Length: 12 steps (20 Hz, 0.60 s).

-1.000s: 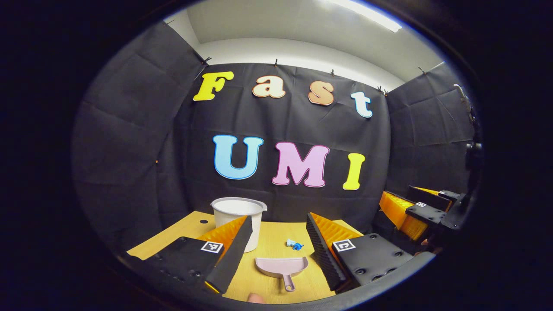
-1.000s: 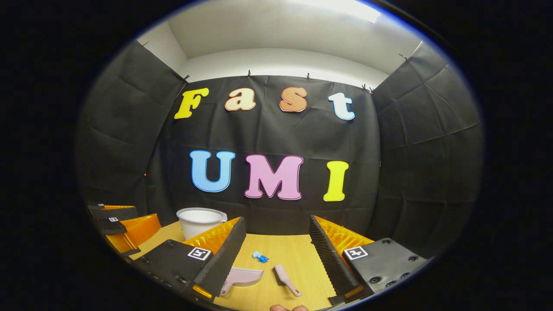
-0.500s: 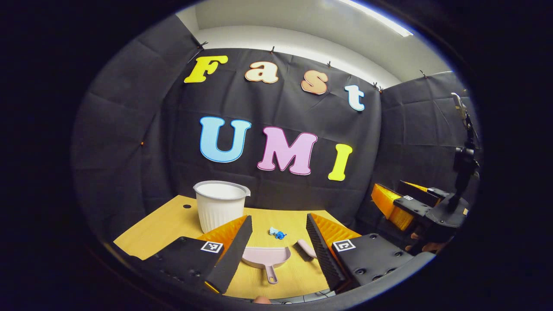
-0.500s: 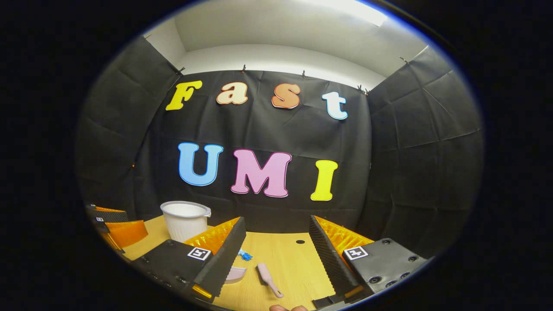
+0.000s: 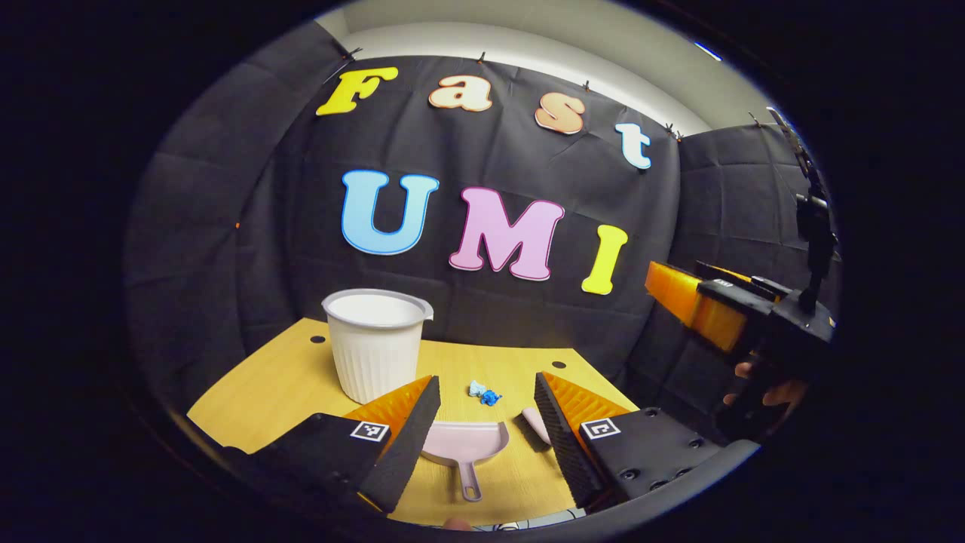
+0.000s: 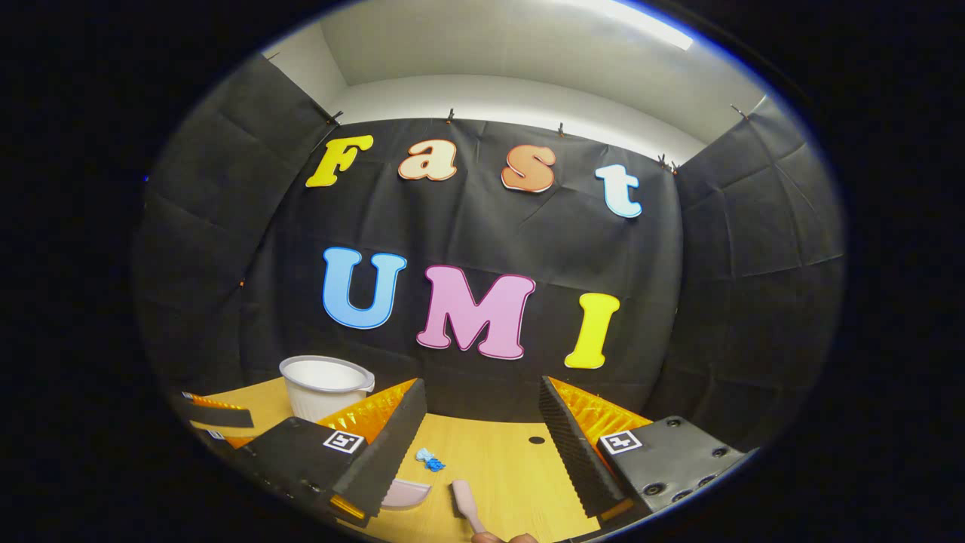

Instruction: Pick up the small broom and dustpan from the desktop, sweep the trash into the dustpan with the broom, and then empty the trash into the garbage bin.

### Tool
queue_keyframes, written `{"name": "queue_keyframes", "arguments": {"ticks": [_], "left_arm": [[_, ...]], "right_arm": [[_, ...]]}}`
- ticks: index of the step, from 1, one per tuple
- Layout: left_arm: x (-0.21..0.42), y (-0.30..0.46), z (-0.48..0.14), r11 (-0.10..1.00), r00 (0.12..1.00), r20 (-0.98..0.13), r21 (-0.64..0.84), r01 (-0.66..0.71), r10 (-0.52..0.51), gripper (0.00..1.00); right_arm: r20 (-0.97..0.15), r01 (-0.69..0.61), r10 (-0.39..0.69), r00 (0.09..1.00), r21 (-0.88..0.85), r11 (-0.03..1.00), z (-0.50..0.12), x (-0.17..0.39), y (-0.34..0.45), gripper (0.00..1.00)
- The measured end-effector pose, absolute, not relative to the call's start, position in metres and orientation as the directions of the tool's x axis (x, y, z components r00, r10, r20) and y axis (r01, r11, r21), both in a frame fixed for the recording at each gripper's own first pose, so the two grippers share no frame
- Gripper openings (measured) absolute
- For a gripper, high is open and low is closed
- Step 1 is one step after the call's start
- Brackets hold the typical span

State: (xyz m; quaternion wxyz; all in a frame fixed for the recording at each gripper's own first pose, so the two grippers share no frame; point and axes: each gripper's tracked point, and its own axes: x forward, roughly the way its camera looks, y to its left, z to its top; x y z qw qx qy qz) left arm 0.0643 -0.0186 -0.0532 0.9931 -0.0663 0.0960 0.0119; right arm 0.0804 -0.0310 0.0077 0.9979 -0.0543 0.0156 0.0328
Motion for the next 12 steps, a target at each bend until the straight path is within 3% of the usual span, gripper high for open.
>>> {"name": "queue_keyframes", "arguments": {"ticks": [3,7,12], "left_arm": [[0.090,-0.020,-0.118,0.977,0.923,-0.385,-0.192,-0.089,0.008,0.75],[0.111,-0.025,-0.210,0.957,0.756,-0.654,-0.208,-0.203,0.018,0.77],[0.122,-0.026,-0.276,0.926,0.523,-0.852,-0.202,-0.320,-0.005,0.78]], "right_arm": [[-0.064,-0.080,0.072,0.995,-0.132,0.988,-0.006,0.099,-0.037,0.97],[-0.082,-0.112,0.099,0.992,-0.173,0.979,-0.026,0.126,-0.044,0.98],[-0.167,-0.192,0.157,0.973,-0.221,0.956,-0.085,0.147,-0.052,0.98]]}}
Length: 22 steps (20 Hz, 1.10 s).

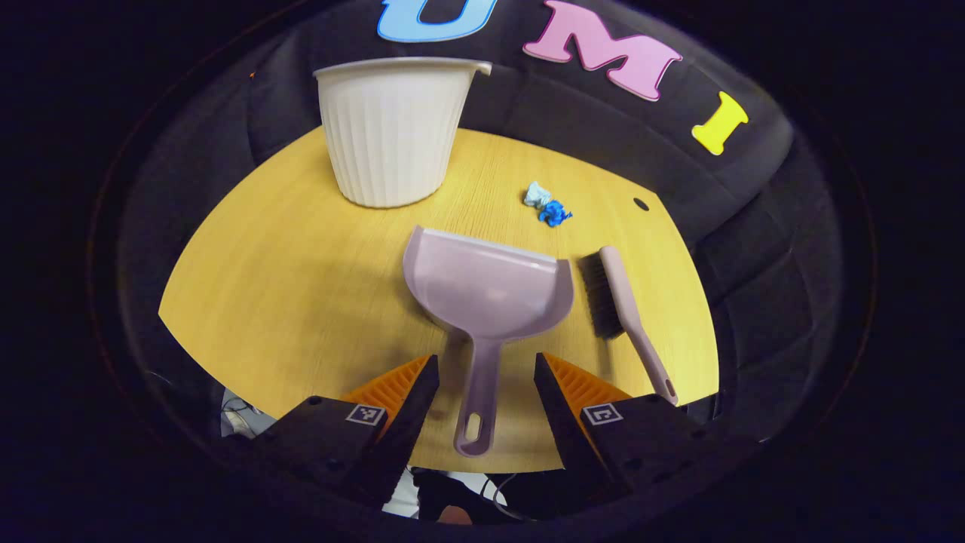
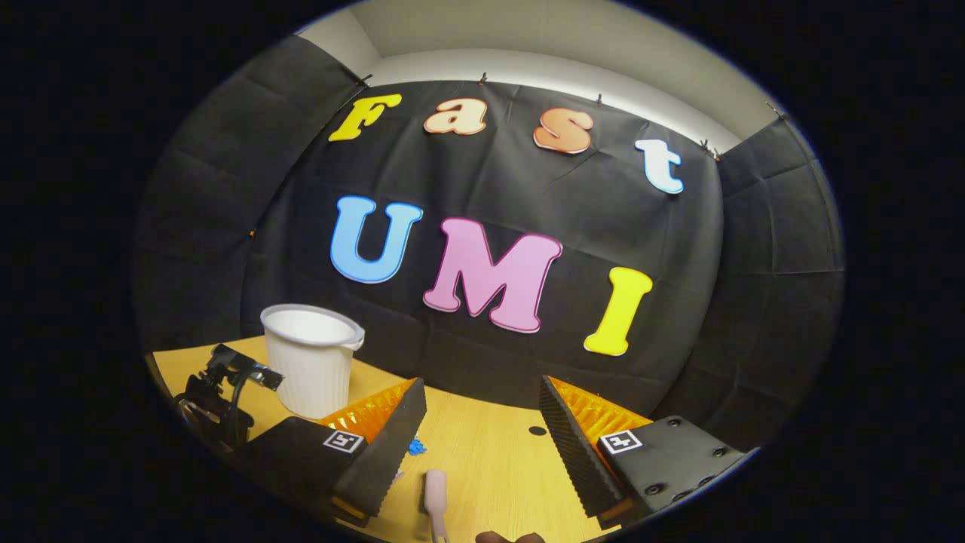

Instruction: Pick up the small broom and dustpan from the desktop, sweep the trash into the dustpan with the broom, and then empty the trash into the garbage bin.

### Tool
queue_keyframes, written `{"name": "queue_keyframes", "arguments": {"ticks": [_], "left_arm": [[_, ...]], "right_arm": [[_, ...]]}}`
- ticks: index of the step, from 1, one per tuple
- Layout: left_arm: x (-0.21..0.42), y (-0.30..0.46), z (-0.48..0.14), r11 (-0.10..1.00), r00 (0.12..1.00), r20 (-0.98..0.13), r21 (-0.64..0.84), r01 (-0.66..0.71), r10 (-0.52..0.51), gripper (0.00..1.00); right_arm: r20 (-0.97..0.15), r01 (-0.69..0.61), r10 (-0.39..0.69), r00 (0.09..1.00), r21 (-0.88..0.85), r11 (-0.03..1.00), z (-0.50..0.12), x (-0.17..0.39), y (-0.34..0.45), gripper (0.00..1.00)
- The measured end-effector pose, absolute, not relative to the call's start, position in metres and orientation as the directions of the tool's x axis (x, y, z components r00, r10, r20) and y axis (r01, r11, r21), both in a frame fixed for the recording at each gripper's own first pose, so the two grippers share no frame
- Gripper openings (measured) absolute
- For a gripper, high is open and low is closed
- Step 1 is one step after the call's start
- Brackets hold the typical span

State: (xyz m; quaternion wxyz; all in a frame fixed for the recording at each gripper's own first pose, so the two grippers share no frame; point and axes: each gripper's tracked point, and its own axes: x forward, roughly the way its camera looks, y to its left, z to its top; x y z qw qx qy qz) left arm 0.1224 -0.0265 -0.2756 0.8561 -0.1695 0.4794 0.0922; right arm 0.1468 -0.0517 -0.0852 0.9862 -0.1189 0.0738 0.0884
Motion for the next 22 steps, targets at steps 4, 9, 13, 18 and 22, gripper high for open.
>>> {"name": "queue_keyframes", "arguments": {"ticks": [4,9,13,18,22], "left_arm": [[0.131,-0.021,-0.298,0.919,0.389,-0.921,-0.147,-0.366,0.008,0.78],[0.151,-0.020,-0.314,0.914,0.217,-0.975,-0.052,-0.402,0.040,0.78],[0.158,-0.020,-0.324,0.911,0.113,-0.993,-0.013,-0.413,0.037,0.76],[0.161,-0.028,-0.333,0.906,0.066,-0.995,-0.098,-0.412,-0.077,0.48],[0.163,-0.028,-0.330,0.938,0.077,-0.989,-0.144,-0.315,-0.126,0.31]], "right_arm": [[-0.317,-0.270,0.212,0.924,-0.151,0.951,-0.142,0.156,-0.056,0.98],[-0.369,-0.304,0.248,0.896,-0.101,0.947,-0.173,0.169,-0.066,0.98],[-0.446,-0.323,0.262,0.856,-0.065,0.944,-0.192,0.164,-0.072,0.98],[-0.585,-0.367,0.326,0.743,0.051,0.929,-0.220,0.144,-0.055,0.97],[-0.712,-0.338,0.276,0.646,0.057,0.939,-0.251,0.126,-0.052,0.95]]}}
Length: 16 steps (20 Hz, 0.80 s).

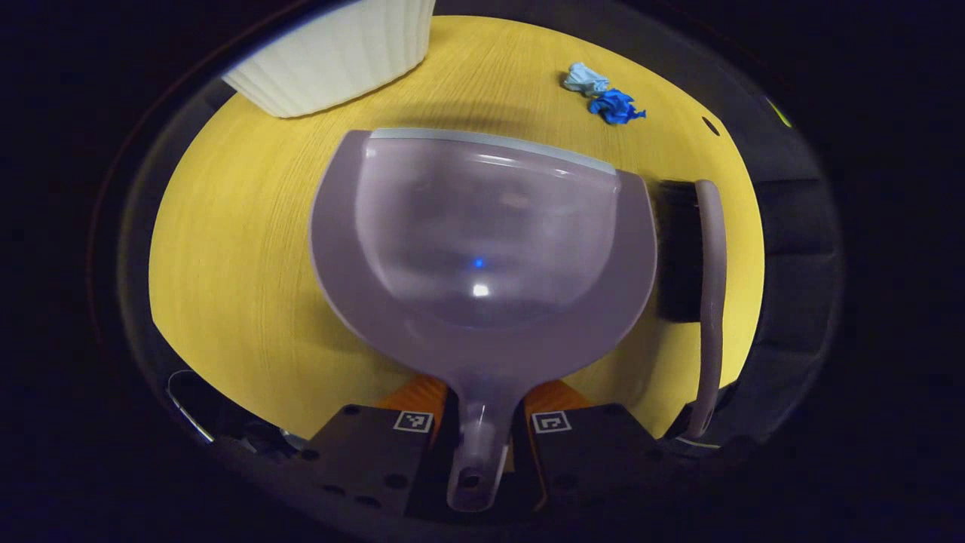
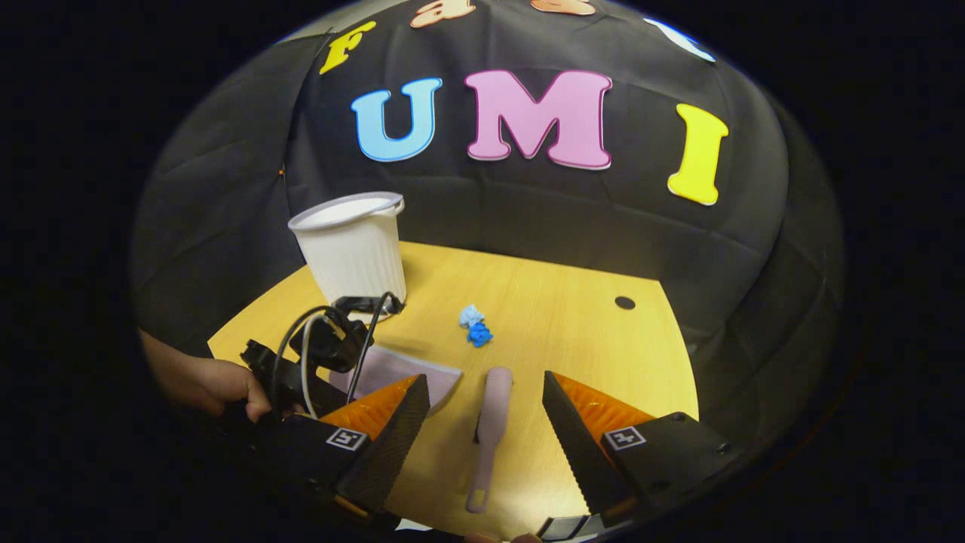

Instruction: Pick up the small broom and dustpan from the desktop, sweep the trash into the dustpan with the broom, and then empty the trash into the garbage bin.

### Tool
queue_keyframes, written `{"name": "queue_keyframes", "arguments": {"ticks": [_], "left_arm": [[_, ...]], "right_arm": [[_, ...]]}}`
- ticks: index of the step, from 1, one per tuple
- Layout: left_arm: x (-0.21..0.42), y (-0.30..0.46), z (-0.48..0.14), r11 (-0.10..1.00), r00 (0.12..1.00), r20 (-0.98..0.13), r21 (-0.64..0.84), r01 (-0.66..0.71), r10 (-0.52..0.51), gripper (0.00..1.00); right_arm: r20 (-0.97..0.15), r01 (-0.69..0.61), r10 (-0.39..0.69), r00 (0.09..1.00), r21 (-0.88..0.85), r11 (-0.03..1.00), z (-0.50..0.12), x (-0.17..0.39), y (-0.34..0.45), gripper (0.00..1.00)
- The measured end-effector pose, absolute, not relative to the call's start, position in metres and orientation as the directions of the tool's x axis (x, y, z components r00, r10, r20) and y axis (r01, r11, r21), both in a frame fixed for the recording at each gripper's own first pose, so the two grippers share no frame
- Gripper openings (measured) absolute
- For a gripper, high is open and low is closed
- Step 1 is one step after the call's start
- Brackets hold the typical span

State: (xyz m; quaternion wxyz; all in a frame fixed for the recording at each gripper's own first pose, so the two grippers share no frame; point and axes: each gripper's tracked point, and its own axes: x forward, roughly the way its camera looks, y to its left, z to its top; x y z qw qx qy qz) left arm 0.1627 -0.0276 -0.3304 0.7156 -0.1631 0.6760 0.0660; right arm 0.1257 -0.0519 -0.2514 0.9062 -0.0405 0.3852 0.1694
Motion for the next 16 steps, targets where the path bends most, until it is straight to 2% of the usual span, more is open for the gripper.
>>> {"name": "queue_keyframes", "arguments": {"ticks": [3,4,6,7,8,9,10,11,13,16], "left_arm": [[0.161,-0.013,-0.330,0.972,0.128,-0.987,-0.119,-0.201,-0.094,0.31],[0.161,-0.007,-0.330,0.977,0.150,-0.984,-0.118,-0.176,-0.092,0.30],[0.151,0.002,-0.330,0.979,0.179,-0.978,-0.133,-0.157,-0.104,0.30],[0.145,0.005,-0.332,0.978,0.180,-0.977,-0.140,-0.153,-0.112,0.30],[0.145,0.006,-0.334,0.976,0.201,-0.972,-0.155,-0.151,-0.123,0.30],[0.143,0.004,-0.338,0.974,0.211,-0.968,-0.170,-0.146,-0.137,0.31],[0.142,0.006,-0.336,0.974,0.221,-0.964,-0.182,-0.136,-0.150,0.30],[0.140,0.007,-0.335,0.974,0.225,-0.961,-0.189,-0.123,-0.158,0.31],[0.136,0.009,-0.334,0.975,0.232,-0.957,-0.202,-0.094,-0.176,0.29],[0.136,0.008,-0.335,0.970,0.247,-0.947,-0.230,-0.073,-0.206,0.30]], "right_arm": [[-0.864,-0.235,0.186,0.468,0.081,0.968,-0.296,0.099,-0.063,0.98],[-0.902,-0.194,0.162,0.401,0.089,0.977,-0.311,0.094,-0.068,0.96],[-0.952,-0.103,0.107,0.288,0.080,0.991,-0.339,0.082,-0.087,1.00],[-0.964,-0.055,0.090,0.251,0.078,0.995,-0.348,0.079,-0.089,0.96],[-0.973,-0.011,0.069,0.222,0.069,0.998,-0.354,0.078,-0.093,0.99],[-0.978,0.017,0.070,0.197,0.075,0.997,-0.361,0.077,-0.093,0.94],[-0.983,0.005,0.046,0.178,0.048,0.999,-0.373,0.078,-0.098,0.90],[-0.987,-0.033,0.020,0.159,0.015,0.999,-0.382,0.077,-0.101,0.96],[-0.996,-0.095,-0.003,0.094,-0.012,0.995,-0.404,0.074,-0.096,0.96],[-0.999,-0.113,-0.041,0.006,-0.041,0.993,-0.425,0.075,-0.095,0.96]]}}
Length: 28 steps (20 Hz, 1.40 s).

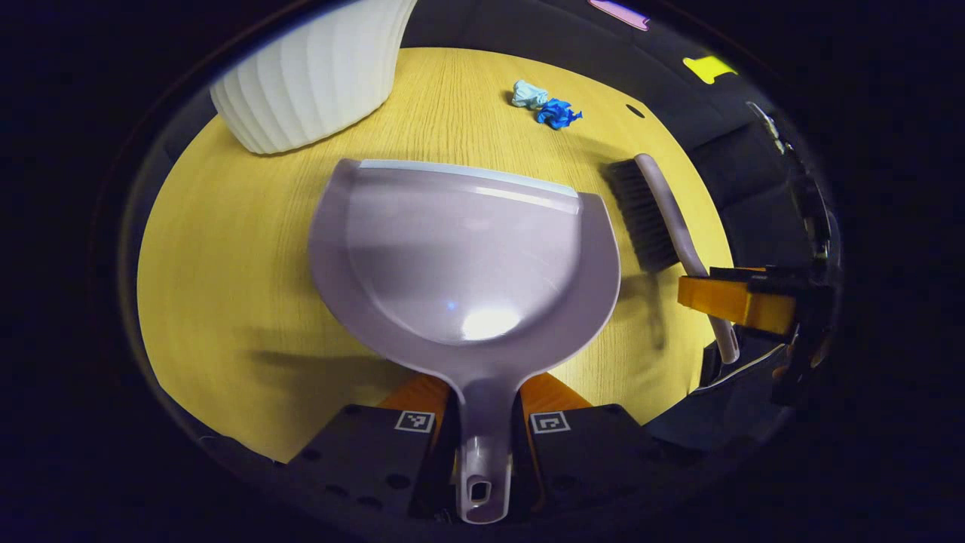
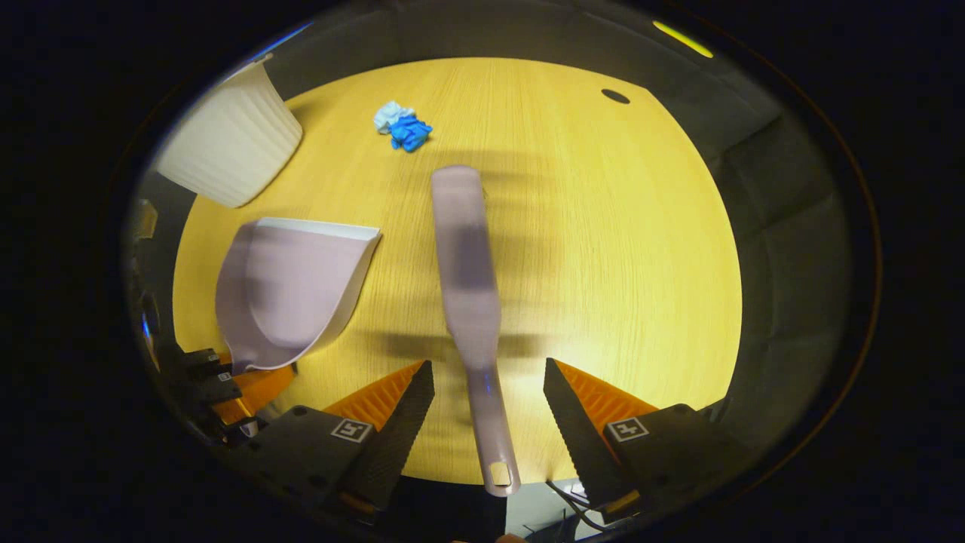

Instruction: Pick up the small broom and dustpan from the desktop, sweep the trash into the dustpan with the broom, and then empty the trash into the garbage bin.

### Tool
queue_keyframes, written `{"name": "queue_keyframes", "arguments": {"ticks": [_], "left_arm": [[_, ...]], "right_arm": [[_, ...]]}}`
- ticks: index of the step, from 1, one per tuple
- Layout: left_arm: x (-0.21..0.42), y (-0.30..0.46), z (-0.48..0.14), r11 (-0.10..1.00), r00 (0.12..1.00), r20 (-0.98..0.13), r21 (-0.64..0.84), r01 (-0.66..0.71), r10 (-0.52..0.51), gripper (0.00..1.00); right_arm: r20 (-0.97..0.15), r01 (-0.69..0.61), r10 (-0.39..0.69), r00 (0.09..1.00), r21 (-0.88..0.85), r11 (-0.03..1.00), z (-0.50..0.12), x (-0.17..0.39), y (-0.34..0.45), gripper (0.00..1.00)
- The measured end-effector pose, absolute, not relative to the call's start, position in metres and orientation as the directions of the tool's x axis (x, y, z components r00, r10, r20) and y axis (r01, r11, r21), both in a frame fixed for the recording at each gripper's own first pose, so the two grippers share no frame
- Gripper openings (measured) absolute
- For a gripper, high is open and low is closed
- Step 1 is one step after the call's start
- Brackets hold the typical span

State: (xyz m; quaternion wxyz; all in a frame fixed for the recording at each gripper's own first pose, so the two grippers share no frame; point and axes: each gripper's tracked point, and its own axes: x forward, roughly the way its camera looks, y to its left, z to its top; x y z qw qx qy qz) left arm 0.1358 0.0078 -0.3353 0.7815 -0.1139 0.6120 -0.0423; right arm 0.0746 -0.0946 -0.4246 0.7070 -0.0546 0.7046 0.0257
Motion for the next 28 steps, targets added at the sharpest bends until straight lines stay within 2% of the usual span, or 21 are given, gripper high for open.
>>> {"name": "queue_keyframes", "arguments": {"ticks": [1,2,4,5,7,9,12,13,14,18,20,24,28], "left_arm": [[0.135,0.008,-0.335,0.969,0.250,-0.945,-0.237,-0.072,-0.212,0.30],[0.134,0.007,-0.335,0.967,0.254,-0.942,-0.244,-0.071,-0.219,0.30],[0.134,0.007,-0.335,0.964,0.260,-0.937,-0.257,-0.062,-0.233,0.30],[0.134,0.007,-0.335,0.963,0.265,-0.934,-0.263,-0.059,-0.239,0.30],[0.134,0.007,-0.334,0.960,0.274,-0.929,-0.274,-0.055,-0.249,0.30],[0.134,0.007,-0.334,0.958,0.281,-0.924,-0.284,-0.048,-0.260,0.30],[0.131,0.009,-0.333,0.954,0.279,-0.918,-0.300,-0.023,-0.282,0.30],[0.130,0.010,-0.333,0.953,0.272,-0.918,-0.302,-0.008,-0.288,0.30],[0.129,0.014,-0.333,0.955,0.265,-0.920,-0.295,0.014,-0.288,0.29],[0.128,0.033,-0.333,0.956,0.255,-0.922,-0.290,0.048,-0.292,0.30],[0.130,0.039,-0.334,0.957,0.255,-0.922,-0.286,0.054,-0.290,0.30],[0.130,0.044,-0.332,0.960,0.241,-0.929,-0.268,0.085,-0.281,0.30],[0.144,0.052,-0.320,0.962,0.214,-0.944,-0.217,0.165,-0.250,0.30]], "right_arm": [[-0.998,-0.119,-0.056,-0.008,-0.055,0.991,-0.432,0.077,-0.096,0.95],[-0.998,-0.111,-0.052,-0.040,-0.048,0.993,-0.438,0.076,-0.094,0.86],[-0.995,-0.063,-0.026,-0.100,-0.020,0.998,-0.448,0.073,-0.086,0.58],[-0.993,-0.040,-0.024,-0.116,-0.020,0.999,-0.448,0.073,-0.087,0.58],[-0.990,-0.012,-0.024,-0.137,-0.022,1.000,-0.455,0.070,-0.087,0.37],[-0.990,-0.006,-0.033,-0.136,-0.032,0.999,-0.457,0.067,-0.086,0.27],[-0.991,-0.028,0.009,-0.131,0.013,1.000,-0.441,0.051,-0.068,0.27],[-0.990,-0.022,0.037,-0.138,0.041,0.999,-0.433,0.047,-0.056,0.21],[-0.988,-0.009,0.073,-0.137,0.075,0.997,-0.425,0.046,-0.041,0.27],[-0.978,0.002,0.181,-0.101,0.182,0.983,-0.385,0.059,0.016,0.27],[-0.978,-0.021,0.199,-0.062,0.200,0.980,-0.371,0.081,0.029,0.27],[-0.990,-0.008,0.140,-0.013,0.141,0.990,-0.370,0.141,0.004,0.27],[-1.000,-0.128,-0.012,-0.015,-0.010,0.992,-0.377,0.206,-0.055,0.27]]}}
